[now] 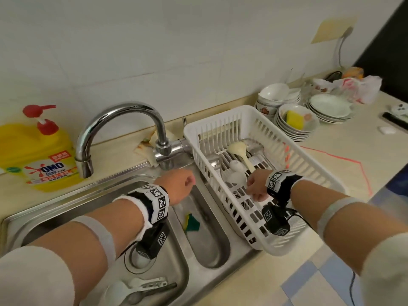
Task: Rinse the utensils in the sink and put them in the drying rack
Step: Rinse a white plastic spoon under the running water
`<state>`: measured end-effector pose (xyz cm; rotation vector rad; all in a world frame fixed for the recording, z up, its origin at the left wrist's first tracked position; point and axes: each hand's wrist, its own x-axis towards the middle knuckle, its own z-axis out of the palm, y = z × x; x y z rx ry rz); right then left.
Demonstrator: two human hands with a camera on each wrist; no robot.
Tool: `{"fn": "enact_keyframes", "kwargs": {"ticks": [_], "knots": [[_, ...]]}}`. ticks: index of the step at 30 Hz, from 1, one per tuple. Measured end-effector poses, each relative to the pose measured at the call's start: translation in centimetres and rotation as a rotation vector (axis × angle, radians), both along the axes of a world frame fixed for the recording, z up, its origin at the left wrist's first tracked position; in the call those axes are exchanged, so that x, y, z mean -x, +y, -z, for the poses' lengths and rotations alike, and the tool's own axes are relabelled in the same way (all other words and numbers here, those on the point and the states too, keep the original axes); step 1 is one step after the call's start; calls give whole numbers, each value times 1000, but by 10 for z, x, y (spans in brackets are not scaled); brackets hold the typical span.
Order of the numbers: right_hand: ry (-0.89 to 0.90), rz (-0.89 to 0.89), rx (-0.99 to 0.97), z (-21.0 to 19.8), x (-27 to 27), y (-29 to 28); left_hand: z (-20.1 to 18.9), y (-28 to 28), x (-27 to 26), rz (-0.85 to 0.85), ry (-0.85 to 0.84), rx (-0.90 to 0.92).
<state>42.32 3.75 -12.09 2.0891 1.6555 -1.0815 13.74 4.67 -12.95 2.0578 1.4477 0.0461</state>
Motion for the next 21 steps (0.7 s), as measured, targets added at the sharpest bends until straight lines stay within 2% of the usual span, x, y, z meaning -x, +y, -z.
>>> {"fn": "enact_keyframes", "kwargs": {"ticks": [9,13,17,21], "knots": [[-74,-54,86,25,13,11,6,6,5,-19,-9,26],[-100,-34,70,24,11,11,11,5,11,-32,-24,38],[-251,-162,-130,-7,17,15,10,-2,23,-42,-31,20],[-147,-234,-515,-57,55,18,14,-15,47,-104,-29,7]]}}
